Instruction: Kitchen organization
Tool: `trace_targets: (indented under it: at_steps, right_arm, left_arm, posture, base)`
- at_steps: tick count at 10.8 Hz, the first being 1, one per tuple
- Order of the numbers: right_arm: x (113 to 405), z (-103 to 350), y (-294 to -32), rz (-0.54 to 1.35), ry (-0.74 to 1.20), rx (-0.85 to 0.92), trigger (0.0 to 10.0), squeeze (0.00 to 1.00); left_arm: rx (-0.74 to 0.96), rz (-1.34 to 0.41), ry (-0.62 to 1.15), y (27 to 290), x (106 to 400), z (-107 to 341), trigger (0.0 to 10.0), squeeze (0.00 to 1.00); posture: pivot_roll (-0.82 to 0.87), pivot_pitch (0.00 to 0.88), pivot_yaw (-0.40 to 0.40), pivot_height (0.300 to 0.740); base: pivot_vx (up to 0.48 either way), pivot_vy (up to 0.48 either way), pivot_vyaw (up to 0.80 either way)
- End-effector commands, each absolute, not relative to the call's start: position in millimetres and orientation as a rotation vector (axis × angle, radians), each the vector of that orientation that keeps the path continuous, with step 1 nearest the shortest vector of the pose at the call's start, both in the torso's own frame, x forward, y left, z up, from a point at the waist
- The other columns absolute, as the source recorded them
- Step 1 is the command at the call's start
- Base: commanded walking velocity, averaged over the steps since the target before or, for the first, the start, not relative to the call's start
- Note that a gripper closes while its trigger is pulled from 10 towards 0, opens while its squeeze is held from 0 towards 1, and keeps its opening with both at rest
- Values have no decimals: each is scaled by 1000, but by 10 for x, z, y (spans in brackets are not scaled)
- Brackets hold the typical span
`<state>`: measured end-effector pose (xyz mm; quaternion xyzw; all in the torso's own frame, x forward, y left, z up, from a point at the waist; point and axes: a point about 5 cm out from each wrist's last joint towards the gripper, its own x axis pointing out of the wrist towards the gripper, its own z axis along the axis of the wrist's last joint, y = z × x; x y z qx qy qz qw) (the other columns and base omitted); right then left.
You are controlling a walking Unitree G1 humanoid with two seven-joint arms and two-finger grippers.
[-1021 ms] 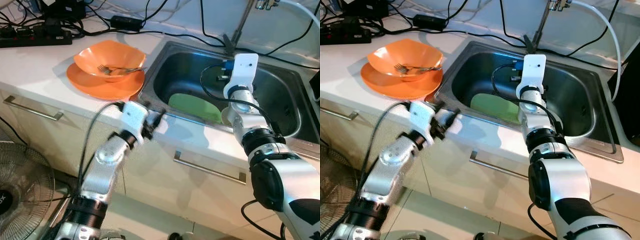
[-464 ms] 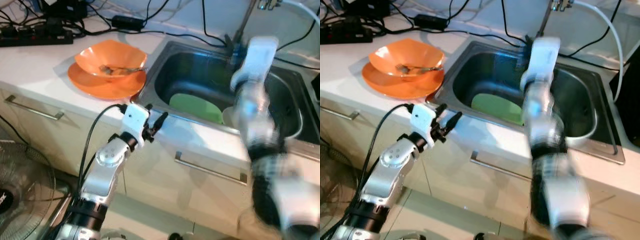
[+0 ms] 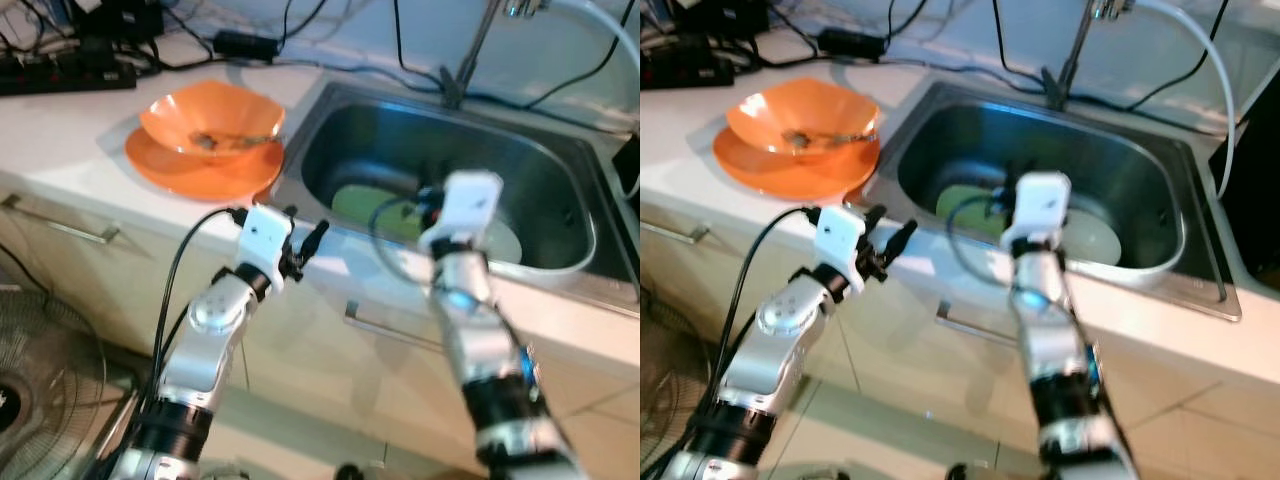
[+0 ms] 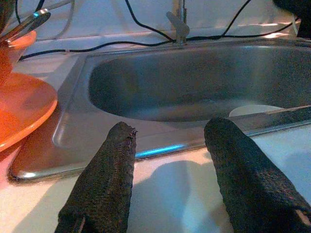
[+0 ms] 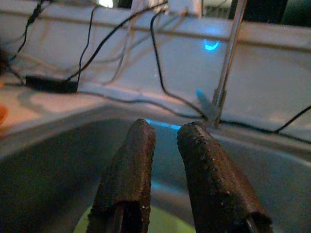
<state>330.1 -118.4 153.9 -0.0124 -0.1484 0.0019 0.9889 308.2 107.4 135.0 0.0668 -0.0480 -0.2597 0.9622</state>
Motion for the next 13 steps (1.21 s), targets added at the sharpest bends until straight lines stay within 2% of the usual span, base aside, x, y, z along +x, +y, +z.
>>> trace_targets:
  at_steps: [1, 4, 7, 9, 11, 12, 13]
  right_arm:
    - [3265, 1551, -1161, 9, -297, -23, 10000, 0]
    - [3190, 1331, -1043, 44, -208, -18, 10000, 0]
    - [3189, 1266, -1058, 27, -177, -15, 10000, 0]
    - [3191, 1253, -1034, 29, -171, -7, 10000, 0]
    - [3198, 1252, -1026, 25, -172, -1, 10000, 0]
    - [3202, 1252, -1027, 22, -172, 0, 10000, 0]
    - [3208, 1254, -1030, 19, -172, 1, 10000, 0]
  left_arm:
    - [142, -513, -106, 1084, 3074, 1361, 10000, 0]
    - [148, -495, -111, 1122, 3087, 1380, 10000, 0]
    - [181, -472, -155, 1163, 3124, 1506, 10000, 0]
    - [345, -437, -307, 1187, 3198, 1938, 10000, 0]
    - [547, -422, -368, 1191, 3227, 2105, 10000, 0]
    - [633, -406, -383, 1198, 3246, 2140, 10000, 1000]
    - [697, -404, -387, 1196, 3255, 2147, 10000, 1000]
  posture:
    - [2, 90, -96, 740]
    - [6, 89, -95, 740]
    - [10, 85, -91, 740]
    - [22, 74, -92, 740]
    - [26, 62, -90, 740]
    - [25, 61, -89, 740]
    - [24, 61, -88, 740]
  base:
    - [0, 0, 0]
    - [0, 0, 0]
    - [0, 0, 0]
    - [0, 0, 0]
    - [0, 0, 0]
    - [0, 0, 0]
    - [0, 0, 0]
